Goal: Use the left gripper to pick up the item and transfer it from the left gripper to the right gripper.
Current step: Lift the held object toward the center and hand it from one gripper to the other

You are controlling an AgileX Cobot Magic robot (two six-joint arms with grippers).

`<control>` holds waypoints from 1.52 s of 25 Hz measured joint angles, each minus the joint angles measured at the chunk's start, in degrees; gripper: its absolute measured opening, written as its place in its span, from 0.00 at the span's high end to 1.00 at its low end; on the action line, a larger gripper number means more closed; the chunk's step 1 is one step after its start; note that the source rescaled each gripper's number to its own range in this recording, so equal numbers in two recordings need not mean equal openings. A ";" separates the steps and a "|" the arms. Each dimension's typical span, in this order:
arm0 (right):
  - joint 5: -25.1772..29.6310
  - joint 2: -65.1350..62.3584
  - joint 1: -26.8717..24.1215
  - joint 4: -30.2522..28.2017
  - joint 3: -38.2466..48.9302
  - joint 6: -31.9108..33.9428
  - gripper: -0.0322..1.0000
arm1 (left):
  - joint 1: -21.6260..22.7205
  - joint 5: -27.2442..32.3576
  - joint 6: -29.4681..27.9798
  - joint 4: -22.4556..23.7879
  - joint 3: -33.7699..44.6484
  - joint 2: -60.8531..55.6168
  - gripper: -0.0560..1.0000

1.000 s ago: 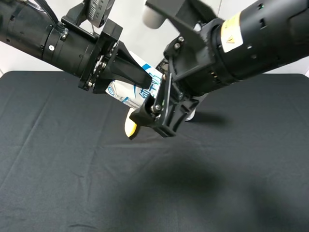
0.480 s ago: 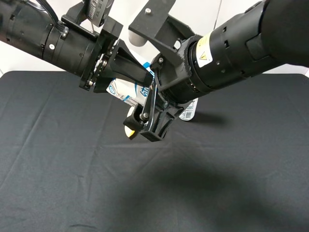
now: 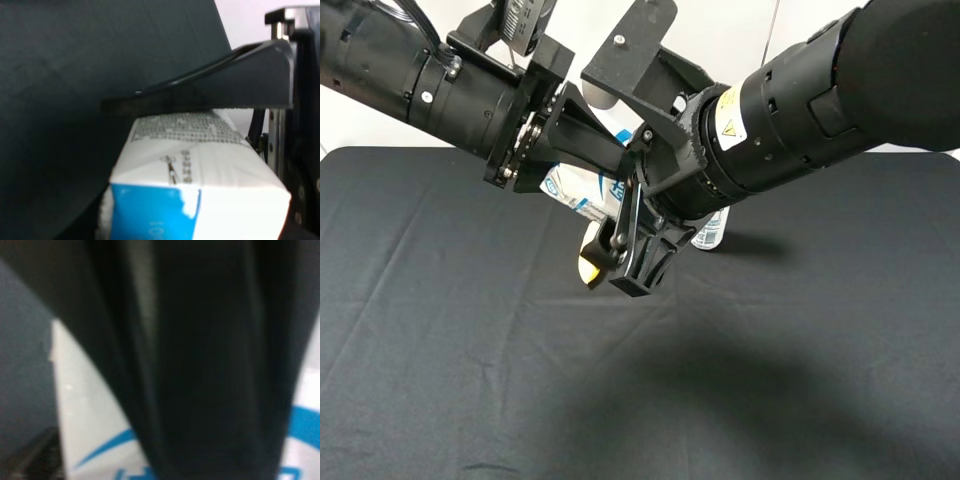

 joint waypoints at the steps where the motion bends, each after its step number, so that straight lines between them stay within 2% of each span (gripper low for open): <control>1: 0.06 0.00 0.00 -0.47 0.00 0.10 0.74 | 0.00 0.29 0.00 0.08 0.07 0.00 0.95; 2: 0.18 0.00 -0.05 -0.61 0.00 0.21 0.93 | 0.00 0.59 0.00 0.16 0.25 0.00 0.95; 18: 0.19 0.13 -0.05 -0.87 0.00 0.39 0.92 | 0.00 0.41 -0.24 0.91 0.25 0.00 0.94; 19: 0.14 0.13 -0.05 -0.87 0.00 0.39 0.92 | 0.00 0.34 -0.24 0.97 0.25 0.00 0.91; 20: 0.14 0.13 -0.05 -0.87 0.00 0.39 0.93 | 0.00 -0.07 -0.19 1.10 0.25 0.00 0.81; 21: 0.20 0.13 -0.05 -0.61 0.00 0.39 0.94 | 0.00 -0.78 -0.18 1.04 0.19 -0.05 0.68; 23: 0.28 0.19 0.00 -0.41 0.00 0.39 0.94 | 0.00 -1.87 -0.18 0.98 0.19 -0.05 0.34; 24: 0.28 0.19 0.00 -0.41 0.00 0.39 0.94 | 0.00 -1.94 -0.18 0.98 0.19 -0.05 0.22; 26: 0.28 0.23 0.00 -0.46 0.00 0.39 0.94 | 0.00 -1.94 -0.18 0.94 0.19 -0.05 0.10; 30: 0.28 0.29 0.00 -0.41 0.00 0.39 0.94 | 0.00 -1.94 -0.18 0.94 0.19 -0.05 0.02; 38: 0.28 0.29 0.00 -0.30 0.00 0.34 0.94 | 0.00 -0.85 -0.18 0.94 0.19 -0.05 0.00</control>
